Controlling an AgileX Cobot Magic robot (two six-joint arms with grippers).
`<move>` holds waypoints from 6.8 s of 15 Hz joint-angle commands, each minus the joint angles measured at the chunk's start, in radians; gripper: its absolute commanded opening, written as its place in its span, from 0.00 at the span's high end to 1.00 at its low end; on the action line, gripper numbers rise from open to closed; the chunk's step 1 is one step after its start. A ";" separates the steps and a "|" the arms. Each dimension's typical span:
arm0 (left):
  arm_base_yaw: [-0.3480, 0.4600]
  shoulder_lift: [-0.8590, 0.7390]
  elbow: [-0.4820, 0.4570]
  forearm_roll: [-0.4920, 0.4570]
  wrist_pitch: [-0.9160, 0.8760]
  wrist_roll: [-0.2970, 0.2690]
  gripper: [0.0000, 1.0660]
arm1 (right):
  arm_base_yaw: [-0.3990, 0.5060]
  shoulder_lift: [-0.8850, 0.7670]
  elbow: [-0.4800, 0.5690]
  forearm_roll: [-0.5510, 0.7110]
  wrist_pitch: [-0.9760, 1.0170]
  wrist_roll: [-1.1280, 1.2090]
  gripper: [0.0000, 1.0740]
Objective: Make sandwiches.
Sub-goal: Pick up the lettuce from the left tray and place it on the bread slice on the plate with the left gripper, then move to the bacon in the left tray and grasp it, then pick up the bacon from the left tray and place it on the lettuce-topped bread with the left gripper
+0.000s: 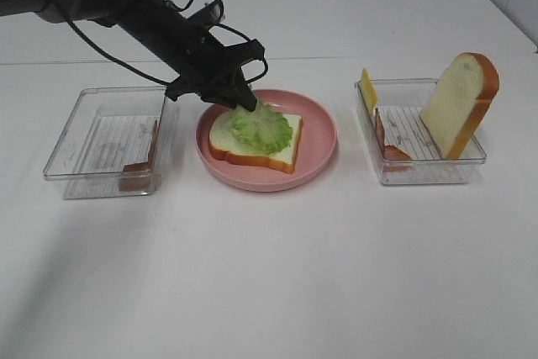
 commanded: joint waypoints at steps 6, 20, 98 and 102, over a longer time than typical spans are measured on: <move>0.004 -0.011 -0.148 0.080 0.058 -0.012 0.25 | -0.008 -0.012 0.000 0.000 -0.013 -0.005 0.25; 0.005 -0.183 -0.280 0.533 0.363 -0.278 0.35 | -0.008 -0.012 0.000 0.000 -0.013 -0.005 0.25; -0.053 -0.140 0.034 0.065 0.114 -0.031 1.00 | -0.008 -0.012 0.000 0.000 -0.013 -0.005 0.25; 0.002 -0.143 0.034 0.087 0.144 -0.033 1.00 | -0.008 -0.012 0.000 0.000 -0.013 -0.005 0.25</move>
